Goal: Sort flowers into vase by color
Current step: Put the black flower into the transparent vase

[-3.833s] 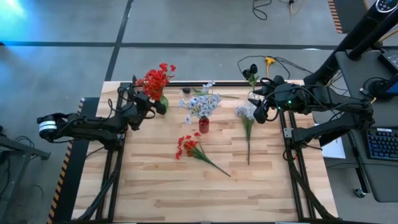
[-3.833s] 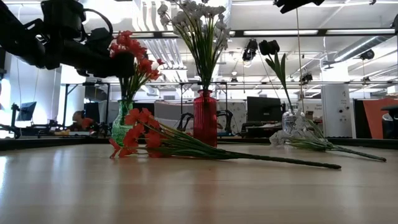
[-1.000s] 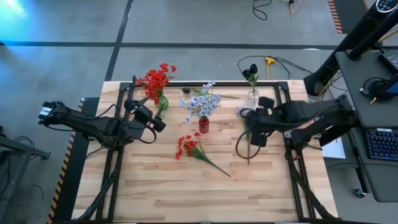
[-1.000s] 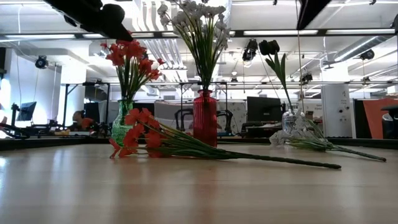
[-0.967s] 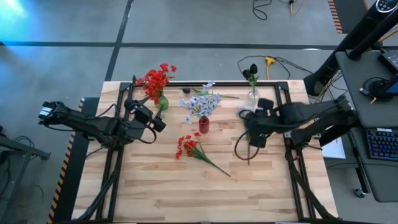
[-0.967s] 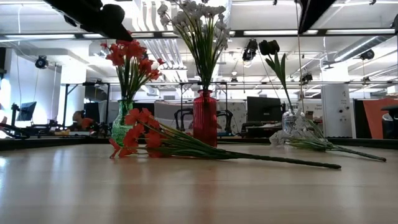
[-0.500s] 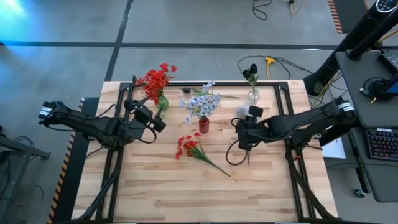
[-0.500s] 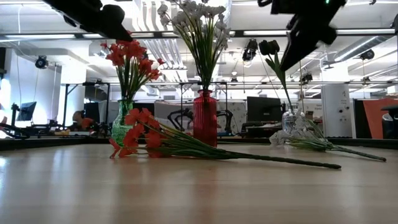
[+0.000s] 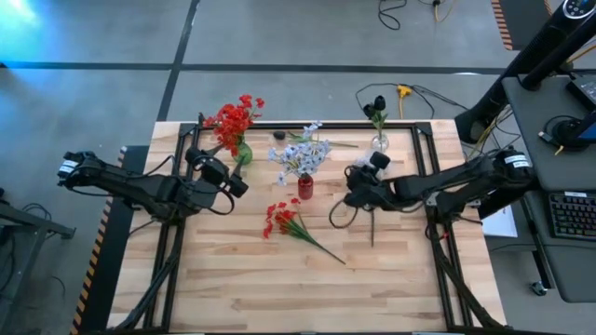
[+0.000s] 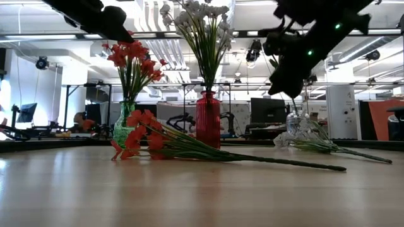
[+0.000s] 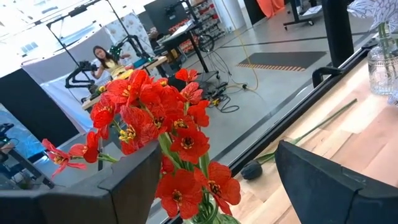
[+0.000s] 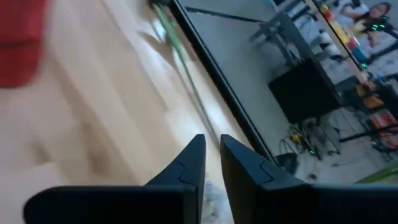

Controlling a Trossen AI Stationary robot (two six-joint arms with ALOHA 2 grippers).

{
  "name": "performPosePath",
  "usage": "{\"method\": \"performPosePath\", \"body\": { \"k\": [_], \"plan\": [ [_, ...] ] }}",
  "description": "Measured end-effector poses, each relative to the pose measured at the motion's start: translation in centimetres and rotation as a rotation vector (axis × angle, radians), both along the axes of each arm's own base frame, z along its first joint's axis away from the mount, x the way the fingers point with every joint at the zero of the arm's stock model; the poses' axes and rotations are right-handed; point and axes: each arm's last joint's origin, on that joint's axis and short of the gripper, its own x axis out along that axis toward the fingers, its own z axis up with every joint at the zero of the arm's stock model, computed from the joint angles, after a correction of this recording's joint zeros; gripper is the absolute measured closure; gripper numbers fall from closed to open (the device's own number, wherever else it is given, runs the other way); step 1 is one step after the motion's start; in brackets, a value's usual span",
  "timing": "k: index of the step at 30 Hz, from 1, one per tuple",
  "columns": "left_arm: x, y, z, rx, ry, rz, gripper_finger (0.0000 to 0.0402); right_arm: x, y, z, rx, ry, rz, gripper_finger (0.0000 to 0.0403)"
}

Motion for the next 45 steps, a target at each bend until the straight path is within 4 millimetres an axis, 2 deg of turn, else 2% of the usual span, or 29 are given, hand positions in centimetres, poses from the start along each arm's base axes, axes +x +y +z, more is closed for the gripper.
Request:
{"method": "performPosePath", "body": {
  "k": [5,12,18,25,31,45],
  "plan": [
    [-0.1,0.0,0.0,0.009,0.005,0.016,0.0108,0.5,-1.6,-1.2,-0.062,0.067,0.039,0.0375],
    [-0.1,0.1,-0.1,0.025,0.006,0.046,0.0108,0.7,-2.1,-4.6,-0.177,0.148,0.122,0.0392],
    [-0.1,0.1,-0.1,0.026,0.009,0.046,0.0108,1.7,-2.6,-6.1,-0.245,0.17,0.11,0.0394],
    [-0.1,0.1,-0.1,0.025,0.009,0.045,0.0108,3.0,-5.2,-7.5,-0.225,0.22,0.028,0.0394],
    [-0.1,0.1,-0.1,0.027,0.015,0.045,0.0108,3.5,-7.5,-8.1,-0.183,0.204,-0.04,0.0394],
    [-0.2,0.1,-0.2,0.029,0.022,0.045,0.0108,3.0,-10.1,-8.2,-0.075,0.104,-0.066,0.0394]
  ]
}}
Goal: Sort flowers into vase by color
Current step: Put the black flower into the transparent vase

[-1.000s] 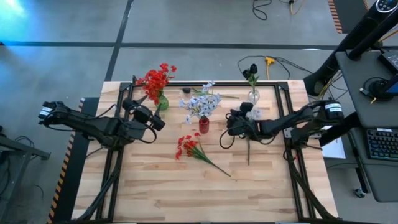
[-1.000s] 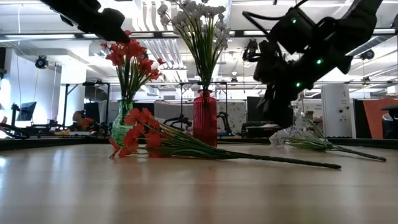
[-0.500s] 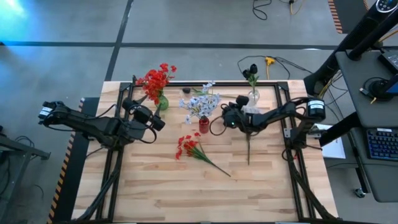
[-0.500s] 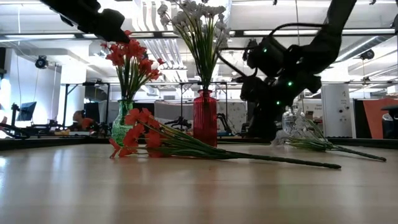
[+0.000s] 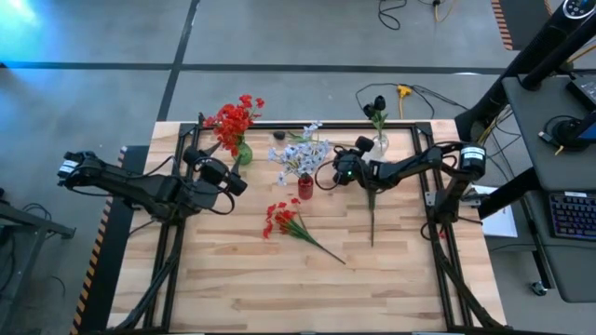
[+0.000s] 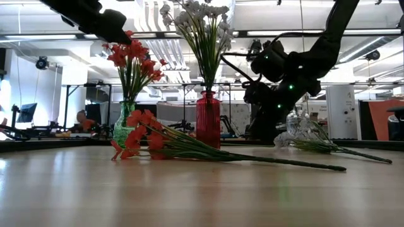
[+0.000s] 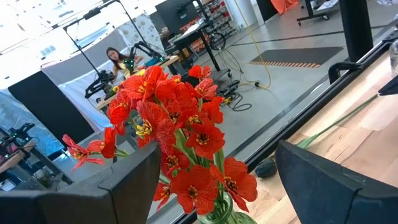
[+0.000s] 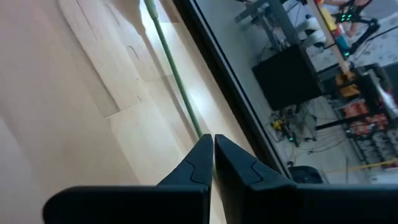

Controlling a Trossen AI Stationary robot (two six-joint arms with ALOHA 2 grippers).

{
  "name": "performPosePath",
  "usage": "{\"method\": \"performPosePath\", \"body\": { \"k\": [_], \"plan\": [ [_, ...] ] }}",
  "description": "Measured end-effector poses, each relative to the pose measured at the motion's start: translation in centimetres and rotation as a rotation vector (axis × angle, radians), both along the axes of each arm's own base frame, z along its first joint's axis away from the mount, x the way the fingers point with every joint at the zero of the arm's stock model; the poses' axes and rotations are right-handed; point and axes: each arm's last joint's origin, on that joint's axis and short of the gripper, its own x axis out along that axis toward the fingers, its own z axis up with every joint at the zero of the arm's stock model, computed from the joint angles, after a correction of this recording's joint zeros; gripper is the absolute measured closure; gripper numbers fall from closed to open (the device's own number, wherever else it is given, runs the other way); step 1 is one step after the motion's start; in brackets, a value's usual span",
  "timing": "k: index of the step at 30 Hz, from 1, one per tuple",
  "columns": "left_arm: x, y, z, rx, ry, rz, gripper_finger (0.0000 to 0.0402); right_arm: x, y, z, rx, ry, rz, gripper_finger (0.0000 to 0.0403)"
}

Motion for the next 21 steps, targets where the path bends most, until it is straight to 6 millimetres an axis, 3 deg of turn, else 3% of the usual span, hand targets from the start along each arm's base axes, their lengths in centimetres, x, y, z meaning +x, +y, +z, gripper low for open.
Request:
{"method": "performPosePath", "body": {
  "k": [21],
  "plan": [
    [0.0,0.0,0.0,0.0,0.0,0.0,0.0108,-0.17,-0.56,-0.76,0.039,-0.098,-0.023,0.0394]
  ]
}}
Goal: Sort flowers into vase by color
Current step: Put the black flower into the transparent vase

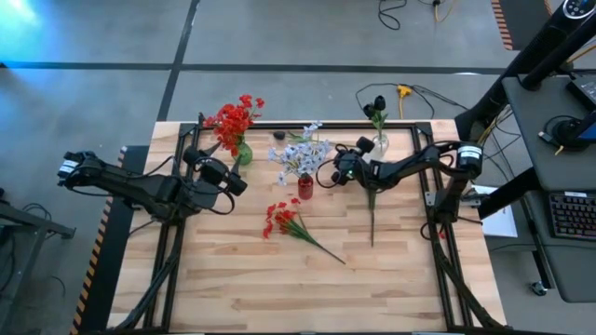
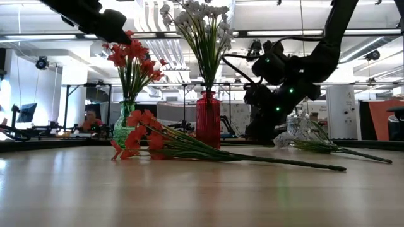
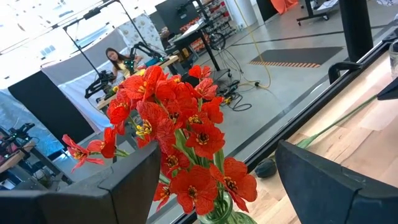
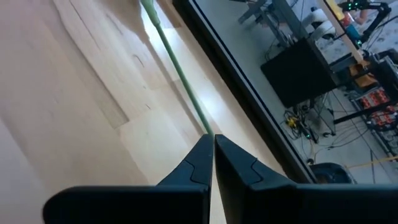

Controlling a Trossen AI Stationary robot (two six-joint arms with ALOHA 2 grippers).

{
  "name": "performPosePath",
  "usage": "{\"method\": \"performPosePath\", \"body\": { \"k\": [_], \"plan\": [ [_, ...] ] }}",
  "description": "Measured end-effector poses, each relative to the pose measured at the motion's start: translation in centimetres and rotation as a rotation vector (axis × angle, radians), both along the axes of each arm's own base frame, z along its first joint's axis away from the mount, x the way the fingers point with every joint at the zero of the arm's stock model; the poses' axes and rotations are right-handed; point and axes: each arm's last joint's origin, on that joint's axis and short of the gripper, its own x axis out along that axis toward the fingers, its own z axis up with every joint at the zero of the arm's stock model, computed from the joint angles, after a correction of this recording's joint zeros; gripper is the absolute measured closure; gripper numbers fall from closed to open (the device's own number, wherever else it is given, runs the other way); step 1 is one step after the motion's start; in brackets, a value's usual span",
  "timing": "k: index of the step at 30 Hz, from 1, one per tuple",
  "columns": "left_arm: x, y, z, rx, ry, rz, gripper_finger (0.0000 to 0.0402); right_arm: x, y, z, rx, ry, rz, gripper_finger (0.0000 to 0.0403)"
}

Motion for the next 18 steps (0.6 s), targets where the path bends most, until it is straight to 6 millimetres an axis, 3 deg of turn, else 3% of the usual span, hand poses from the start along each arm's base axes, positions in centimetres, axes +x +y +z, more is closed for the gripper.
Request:
{"method": "performPosePath", "body": {
  "k": [5,18],
  "plan": [
    [0.0,0.0,0.0,0.0,0.001,0.0,0.0108,0.2,-0.1,-1.2,0.003,0.011,-0.006,0.0394],
    [0.0,0.0,0.0,0.001,0.006,0.0,0.0108,0.1,-0.8,-1.3,0.023,-0.053,-0.057,0.0394]
  ]
}}
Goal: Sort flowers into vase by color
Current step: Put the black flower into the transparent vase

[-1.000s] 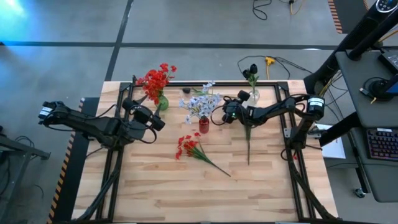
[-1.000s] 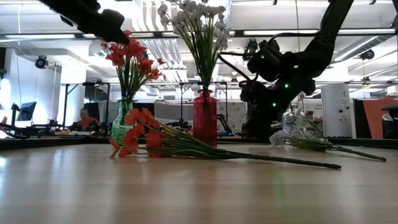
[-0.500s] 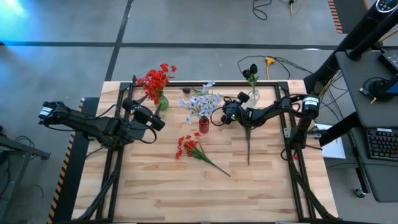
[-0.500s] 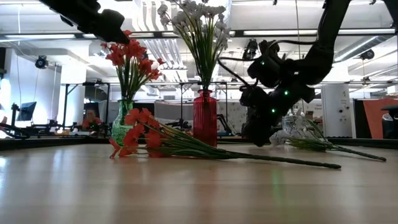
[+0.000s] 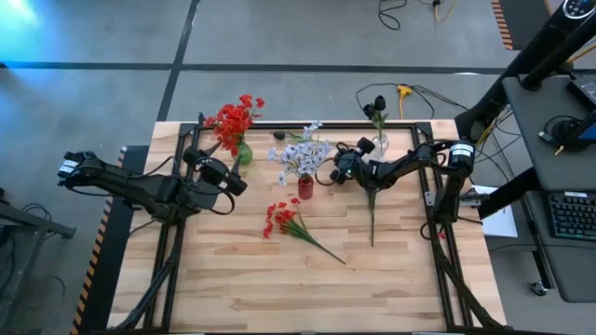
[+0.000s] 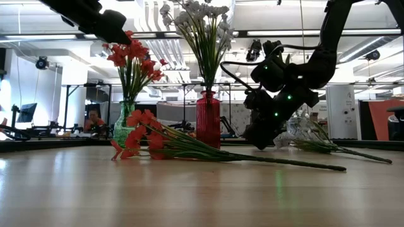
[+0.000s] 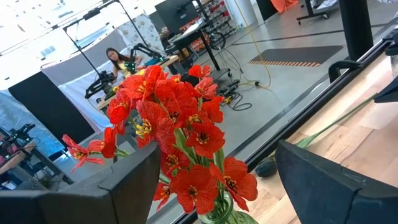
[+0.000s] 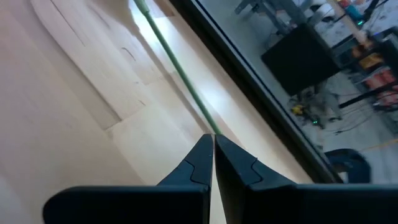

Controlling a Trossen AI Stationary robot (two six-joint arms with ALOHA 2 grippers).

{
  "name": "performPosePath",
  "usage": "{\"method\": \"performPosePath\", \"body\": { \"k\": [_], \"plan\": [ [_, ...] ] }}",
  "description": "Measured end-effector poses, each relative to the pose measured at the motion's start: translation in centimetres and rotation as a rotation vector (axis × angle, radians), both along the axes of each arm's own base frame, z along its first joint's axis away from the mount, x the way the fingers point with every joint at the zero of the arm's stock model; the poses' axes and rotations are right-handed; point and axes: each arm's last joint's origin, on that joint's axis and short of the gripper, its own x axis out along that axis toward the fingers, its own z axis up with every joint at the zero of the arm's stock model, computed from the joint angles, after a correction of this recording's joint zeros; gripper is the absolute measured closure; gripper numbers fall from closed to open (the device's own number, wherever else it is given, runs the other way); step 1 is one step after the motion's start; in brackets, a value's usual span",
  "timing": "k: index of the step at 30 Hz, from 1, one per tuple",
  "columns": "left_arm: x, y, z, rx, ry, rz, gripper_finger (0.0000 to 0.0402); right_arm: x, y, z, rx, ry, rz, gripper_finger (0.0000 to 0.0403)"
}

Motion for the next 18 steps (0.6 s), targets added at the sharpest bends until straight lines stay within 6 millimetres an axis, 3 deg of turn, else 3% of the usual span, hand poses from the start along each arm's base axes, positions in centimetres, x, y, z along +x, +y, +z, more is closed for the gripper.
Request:
{"method": "performPosePath", "body": {
  "k": [14,18],
  "plan": [
    [0.0,0.0,0.0,0.0,0.001,0.0,0.0108,-0.1,-0.4,-0.4,0.038,-0.032,-0.009,0.0394],
    [0.0,0.0,0.0,0.0,0.001,0.0,0.0108,0.2,0.6,0.7,0.015,-0.039,0.027,0.0394]
  ]
}}
